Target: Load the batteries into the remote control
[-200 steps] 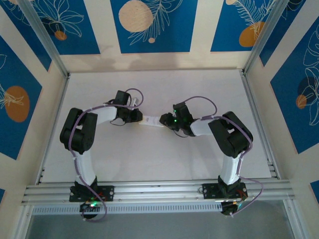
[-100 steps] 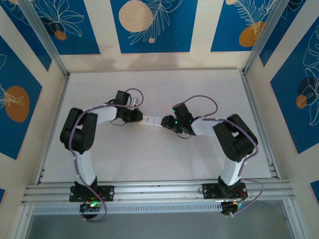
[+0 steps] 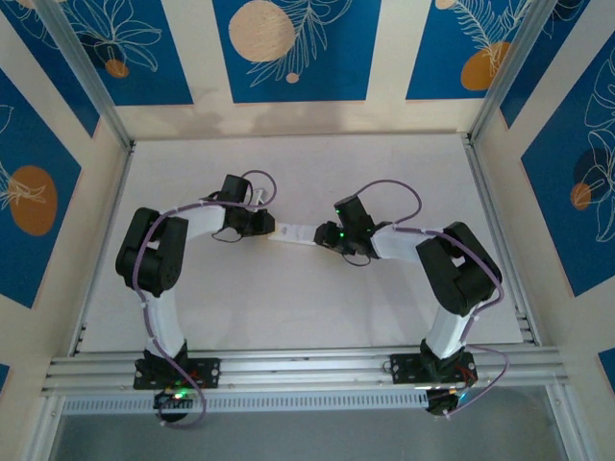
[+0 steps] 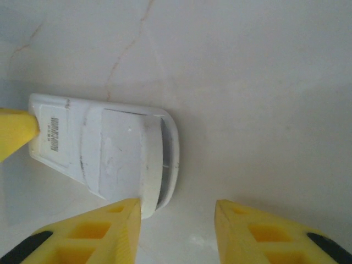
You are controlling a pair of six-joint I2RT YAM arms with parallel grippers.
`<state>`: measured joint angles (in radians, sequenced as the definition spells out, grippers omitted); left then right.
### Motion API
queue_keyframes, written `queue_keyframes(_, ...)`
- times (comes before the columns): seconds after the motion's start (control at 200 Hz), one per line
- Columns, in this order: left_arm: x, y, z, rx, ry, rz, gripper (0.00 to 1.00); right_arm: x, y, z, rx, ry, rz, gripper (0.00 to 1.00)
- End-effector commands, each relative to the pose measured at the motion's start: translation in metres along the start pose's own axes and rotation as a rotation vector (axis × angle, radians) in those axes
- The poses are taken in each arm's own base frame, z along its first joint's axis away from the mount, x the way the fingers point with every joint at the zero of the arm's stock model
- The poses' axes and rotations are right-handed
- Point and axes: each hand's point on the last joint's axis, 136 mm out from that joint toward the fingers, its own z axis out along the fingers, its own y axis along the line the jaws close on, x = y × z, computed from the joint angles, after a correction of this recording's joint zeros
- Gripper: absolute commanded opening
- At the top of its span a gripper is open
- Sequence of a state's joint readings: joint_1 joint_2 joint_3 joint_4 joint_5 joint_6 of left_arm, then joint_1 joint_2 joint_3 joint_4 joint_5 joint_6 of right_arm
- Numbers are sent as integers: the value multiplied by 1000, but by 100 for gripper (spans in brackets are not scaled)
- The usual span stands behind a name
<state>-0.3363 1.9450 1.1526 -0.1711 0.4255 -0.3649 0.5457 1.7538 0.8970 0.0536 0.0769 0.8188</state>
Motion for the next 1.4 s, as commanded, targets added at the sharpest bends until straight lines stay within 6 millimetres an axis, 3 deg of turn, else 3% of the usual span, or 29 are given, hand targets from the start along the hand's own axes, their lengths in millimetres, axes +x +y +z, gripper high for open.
queue_keyframes(0.0,37,7,30,6,113,-5,17,-20,25,-14,-54,-43,-41,39)
queue_keyframes(0.23,36,6,29,5,110,2,16,-25,26,-7,-27,-49,-64,33)
queue_keyframes(0.385,36,6,29,7,110,0,16,-19,20,10,23,0,-71,26)
queue_keyframes(0.63,36,6,27,2,108,4,16,19,-13,45,223,82,-133,13)
queue_keyframes(0.97,31,-3,26,56,73,11,16,36,19,53,79,126,-124,12)
queue_keyframes(1.075,33,-4,27,63,75,9,17,29,30,42,50,116,-105,13)
queue_keyframes(1.241,33,0,26,42,69,26,21,1,54,-1,54,56,-141,25)
queue_keyframes(1.316,33,1,26,37,66,31,25,-9,53,-20,72,13,-132,28)
queue_keyframes(1.396,32,1,24,34,60,38,28,-14,35,-34,140,-30,-88,31)
